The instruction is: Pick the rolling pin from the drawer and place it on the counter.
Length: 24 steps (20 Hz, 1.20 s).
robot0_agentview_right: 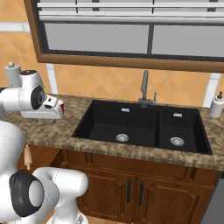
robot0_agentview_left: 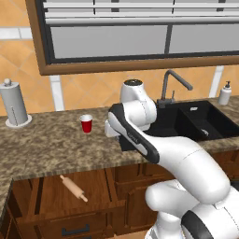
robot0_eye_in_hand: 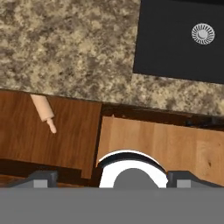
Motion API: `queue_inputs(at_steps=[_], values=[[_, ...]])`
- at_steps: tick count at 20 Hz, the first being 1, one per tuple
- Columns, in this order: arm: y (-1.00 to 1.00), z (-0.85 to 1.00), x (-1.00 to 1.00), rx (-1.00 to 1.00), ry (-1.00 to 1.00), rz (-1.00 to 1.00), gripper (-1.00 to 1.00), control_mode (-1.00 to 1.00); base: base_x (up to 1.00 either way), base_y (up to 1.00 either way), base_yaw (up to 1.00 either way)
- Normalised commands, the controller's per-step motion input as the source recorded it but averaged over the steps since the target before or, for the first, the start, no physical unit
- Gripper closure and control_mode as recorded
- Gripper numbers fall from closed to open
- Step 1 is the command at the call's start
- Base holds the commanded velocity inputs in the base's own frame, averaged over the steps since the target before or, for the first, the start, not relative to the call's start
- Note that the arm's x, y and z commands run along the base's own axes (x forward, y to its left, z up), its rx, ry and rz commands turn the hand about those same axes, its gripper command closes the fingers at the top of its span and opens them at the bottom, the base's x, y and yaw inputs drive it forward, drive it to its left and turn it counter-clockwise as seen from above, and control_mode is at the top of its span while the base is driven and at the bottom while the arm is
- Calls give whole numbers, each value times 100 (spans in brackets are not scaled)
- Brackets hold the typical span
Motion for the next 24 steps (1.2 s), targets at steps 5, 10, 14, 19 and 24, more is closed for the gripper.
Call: queue_inputs(at_steps=[5,10,14,19,24], values=[[56,-40,-30,0,10,3,-100,-100,0,0,0],[58,-50,-23,0,10,6,-100,-100,0,0,0],[63,-48,-17,0,17,6,-100,-100,0,0,0],[59,-52,-7,0,18,7,-100,-100,0,0,0],[54,-46,-6,-2,11,5,-100,-100,0,0,0]])
